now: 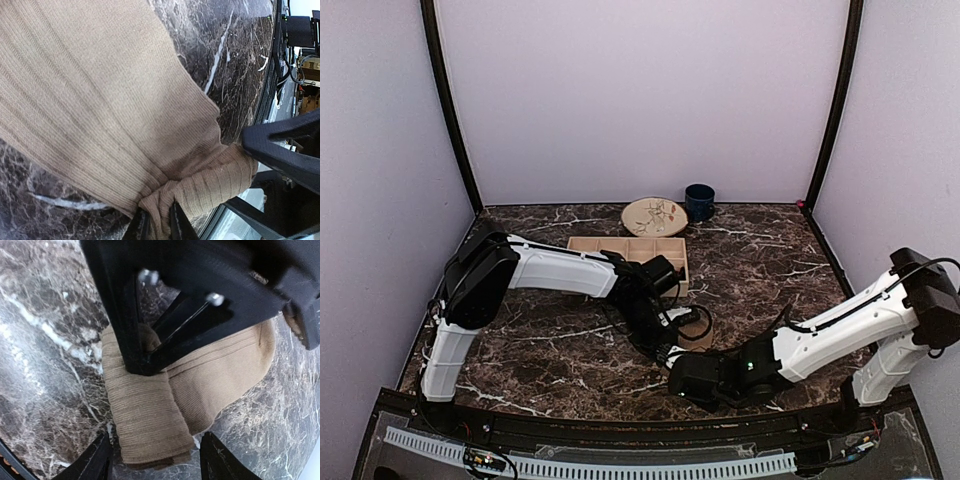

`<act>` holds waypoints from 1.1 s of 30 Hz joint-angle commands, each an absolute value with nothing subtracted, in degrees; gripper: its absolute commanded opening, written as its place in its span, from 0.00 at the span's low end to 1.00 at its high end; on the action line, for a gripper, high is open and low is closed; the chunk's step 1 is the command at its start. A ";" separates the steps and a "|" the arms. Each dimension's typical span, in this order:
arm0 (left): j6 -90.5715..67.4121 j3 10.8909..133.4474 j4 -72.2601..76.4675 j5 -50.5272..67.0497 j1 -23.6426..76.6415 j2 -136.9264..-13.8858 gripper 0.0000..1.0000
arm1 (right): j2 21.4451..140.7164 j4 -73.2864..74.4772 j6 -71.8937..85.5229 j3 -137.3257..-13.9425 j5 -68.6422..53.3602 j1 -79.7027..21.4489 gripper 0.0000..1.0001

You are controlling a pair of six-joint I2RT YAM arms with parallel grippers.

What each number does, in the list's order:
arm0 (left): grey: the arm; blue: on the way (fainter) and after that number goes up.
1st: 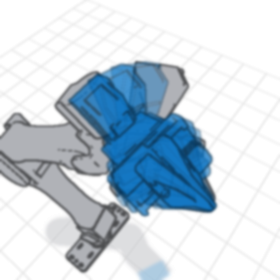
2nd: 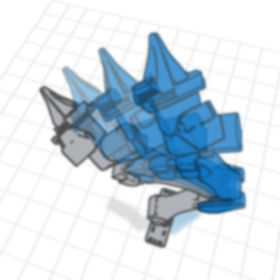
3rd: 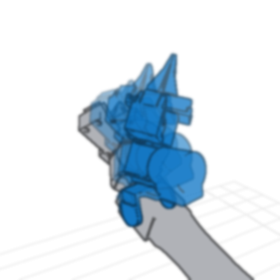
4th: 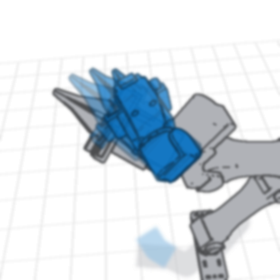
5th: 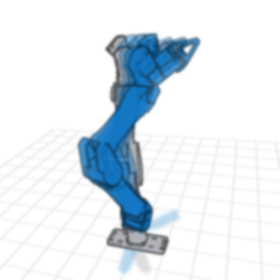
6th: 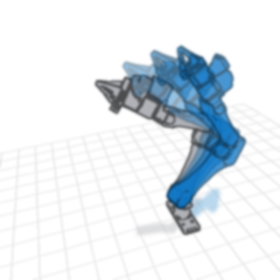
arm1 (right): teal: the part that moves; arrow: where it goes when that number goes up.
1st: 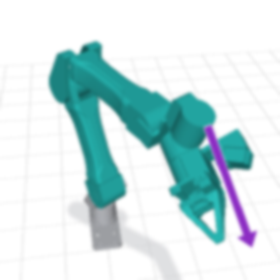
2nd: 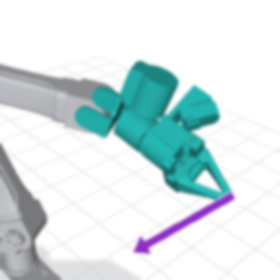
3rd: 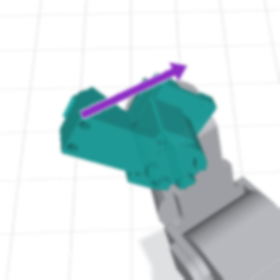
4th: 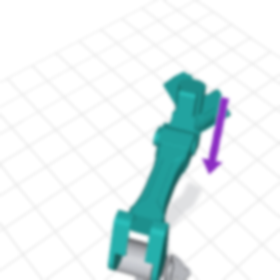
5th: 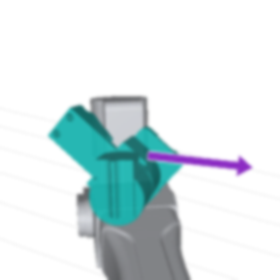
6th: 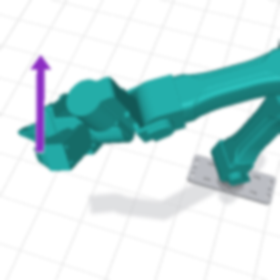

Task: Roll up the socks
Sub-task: Roll the sock at the center of the board.

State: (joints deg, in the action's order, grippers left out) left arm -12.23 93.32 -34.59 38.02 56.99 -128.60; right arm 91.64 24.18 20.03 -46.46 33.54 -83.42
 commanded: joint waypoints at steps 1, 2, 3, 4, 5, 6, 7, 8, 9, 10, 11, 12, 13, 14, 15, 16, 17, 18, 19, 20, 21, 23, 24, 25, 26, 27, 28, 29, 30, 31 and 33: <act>-10.96 92.90 -40.09 36.99 56.95 -130.54 0.17 | 93.50 22.96 18.21 -46.46 31.63 -81.75 0.58; -10.94 92.94 -40.12 37.08 56.95 -130.60 0.17 | 93.72 22.97 17.95 -46.51 31.32 -81.55 0.58; -10.85 92.91 -40.13 37.23 56.89 -130.57 0.17 | 93.83 22.90 17.66 -46.58 31.06 -81.24 0.57; -10.83 92.96 -40.08 37.37 56.88 -130.59 0.17 | 93.83 22.81 17.41 -46.65 30.79 -81.02 0.57; -10.79 93.09 -40.08 37.47 56.87 -130.68 0.17 | 93.85 22.77 17.26 -46.63 30.68 -80.70 0.56; -10.67 93.12 -40.17 37.62 56.87 -130.72 0.17 | 93.91 22.68 17.23 -46.59 30.53 -80.49 0.56; -10.63 93.21 -40.28 37.80 56.87 -130.80 0.17 | 94.00 22.68 17.15 -46.64 30.38 -80.35 0.55; -10.61 93.25 -40.33 37.90 56.87 -130.93 0.16 | 94.08 22.51 16.94 -46.73 30.36 -80.27 0.55; -10.53 93.32 -40.42 38.00 56.88 -130.90 0.16 | 94.15 22.41 16.72 -46.89 30.26 -80.21 0.54; -10.47 93.40 -40.57 38.09 56.87 -130.96 0.16 | 94.17 22.29 16.44 -46.94 30.22 -80.16 0.54; -10.38 93.57 -40.67 38.13 56.91 -131.10 0.17 | 94.07 22.18 16.25 -47.00 30.18 -80.16 0.54; -10.19 93.79 -40.80 38.12 56.87 -131.21 0.16 | 94.10 21.97 15.99 -46.97 30.10 -80.17 0.53; -10.08 94.25 -41.05 38.16 56.87 -131.41 0.16 | 94.27 21.89 15.79 -47.02 30.06 -80.16 0.53; -9.83 94.56 -41.37 38.31 56.87 -131.60 0.16 | 94.49 21.94 15.55 -47.12 30.04 -80.17 0.53; -9.72 94.83 -41.66 38.24 56.87 -131.79 0.16 | 94.67 22.01 15.37 -47.28 30.17 -80.17 0.53; -9.61 95.00 -41.75 38.38 56.87 -131.95 0.16 | 94.86 22.11 15.23 -47.39 30.36 -80.16 0.53; -9.65 95.14 -41.75 38.47 56.87 -131.98 0.16 | 94.87 22.14 15.01 -47.54 30.44 -80.16 0.53; -9.67 95.18 -41.82 38.67 56.87 -132.04 0.16 | 94.96 22.02 14.77 -47.61 30.47 -80.16 0.52; -9.67 95.31 -41.77 38.80 56.84 -132.17 0.17 | 95.03 22.08 14.59 -47.69 30.45 -80.16 0.52; -9.55 95.37 -41.79 38.91 56.86 -132.19 0.17 | 95.28 22.05 14.40 -47.80 30.26 -80.16 0.52; -9.58 95.44 -41.90 38.87 56.86 -132.19 0.16 | 95.47 22.20 14.27 -47.93 30.07 -80.08 0.50; -9.49 95.54 -41.84 38.94 56.87 -132.19 0.16 | 95.83 22.21 14.09 -47.99 29.66 -79.99 0.48; -9.45 95.56 -41.84 38.95 56.87 -132.19 0.16 | 95.91 22.17 14.04 -48.04 29.42 -79.92 0.46; -9.34 95.54 -41.85 39.12 56.87 -132.25 0.16 | 96.05 22.16 13.92 -48.03 29.03 -79.77 0.43; -9.36 95.55 -41.86 39.22 56.87 -132.27 0.17 | 96.14 22.22 13.70 -48.07 28.69 -79.70 0.40; -9.40 95.56 -41.86 39.29 56.81 -132.28 0.16 | 96.28 22.20 13.48 -48.22 28.29 -79.43 0.36; -9.33 95.56 -41.90 39.35 56.80 -132.35 0.16 | 96.36 22.21 13.26 -48.31 27.89 -79.19 0.33; -9.35 95.55 -41.99 39.37 56.78 -132.36 0.16 | 96.62 22.23 13.13 -48.46 27.40 -79.09 0.30; -9.34 95.61 -41.93 39.31 56.73 -132.42 0.16 | 96.67 22.19 13.03 -48.57 26.96 -78.88 0.26; -9.45 95.55 -41.99 39.18 56.69 -132.45 0.17 | 96.76 22.23 12.96 -48.56 26.61 -78.82 0.23; -9.85 95.47 -42.09 38.80 56.48 -132.30 0.18 | 96.68 22.07 12.96 -48.54 25.67 -78.59 0.18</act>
State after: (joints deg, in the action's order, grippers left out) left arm -9.21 95.59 -38.06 41.63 55.81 -130.63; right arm 94.67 22.50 14.39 -47.59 29.06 -80.03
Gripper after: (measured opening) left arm 0.167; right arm 0.212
